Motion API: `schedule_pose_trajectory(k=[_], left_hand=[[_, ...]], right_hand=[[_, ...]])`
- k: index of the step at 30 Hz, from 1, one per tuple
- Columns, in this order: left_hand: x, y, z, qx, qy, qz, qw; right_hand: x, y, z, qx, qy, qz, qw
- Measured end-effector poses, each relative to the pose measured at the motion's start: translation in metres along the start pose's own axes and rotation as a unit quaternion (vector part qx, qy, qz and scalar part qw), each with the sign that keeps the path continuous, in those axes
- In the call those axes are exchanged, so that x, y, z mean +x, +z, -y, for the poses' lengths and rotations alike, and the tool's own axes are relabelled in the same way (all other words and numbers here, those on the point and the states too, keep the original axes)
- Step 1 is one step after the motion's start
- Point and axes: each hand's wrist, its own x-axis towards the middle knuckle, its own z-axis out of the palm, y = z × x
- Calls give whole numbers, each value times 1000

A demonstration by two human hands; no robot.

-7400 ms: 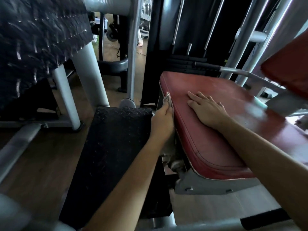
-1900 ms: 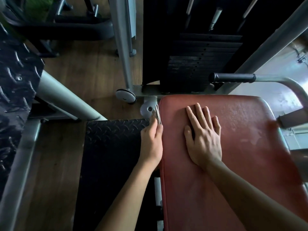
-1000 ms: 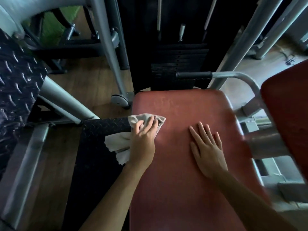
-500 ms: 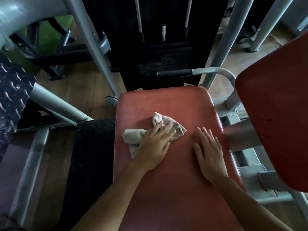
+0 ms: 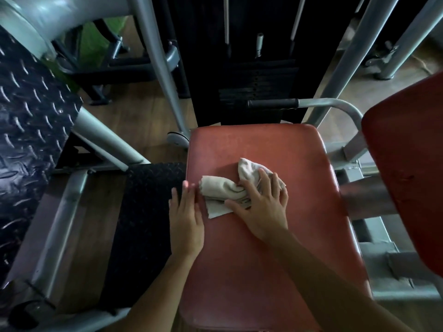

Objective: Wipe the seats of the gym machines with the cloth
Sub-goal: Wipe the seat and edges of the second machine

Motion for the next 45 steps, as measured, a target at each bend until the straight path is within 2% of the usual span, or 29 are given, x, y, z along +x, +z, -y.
schedule_pose_trajectory(k=[4, 6, 10, 14, 19, 21, 25, 30, 37, 45], left_hand=[[2, 2, 2, 19, 51, 19, 998], [2, 2, 2, 26, 55, 15, 998], [4, 2, 4, 70, 68, 42, 994], [4, -4, 4, 145, 81, 105, 981], [17, -37, -33, 175, 19, 216, 960], [26, -61, -58, 141, 25, 227, 963], [28, -120, -115, 69, 70, 121, 988], [-5, -201, -183, 40, 140, -14, 989], [-62, -297, -232, -15, 119, -68, 990], [-135, -387, -229, 8, 70, -148, 987]], right_hand=[[4, -6, -1, -44, -38, -79, 995], [2, -16, -11, -31, -51, -78, 995], [-13, -36, -34, -10, -17, -70, 997], [-29, -43, -48, -8, -15, -5, 1000], [-22, -73, -37, -9, 48, 117, 992], [-25, -97, -28, 20, 68, 109, 991], [-53, -160, -7, 99, 61, 35, 993], [-104, -252, 21, 165, 10, -17, 986], [-149, -341, 74, 198, -94, -41, 975], [-191, -367, 139, 152, -273, -63, 948]])
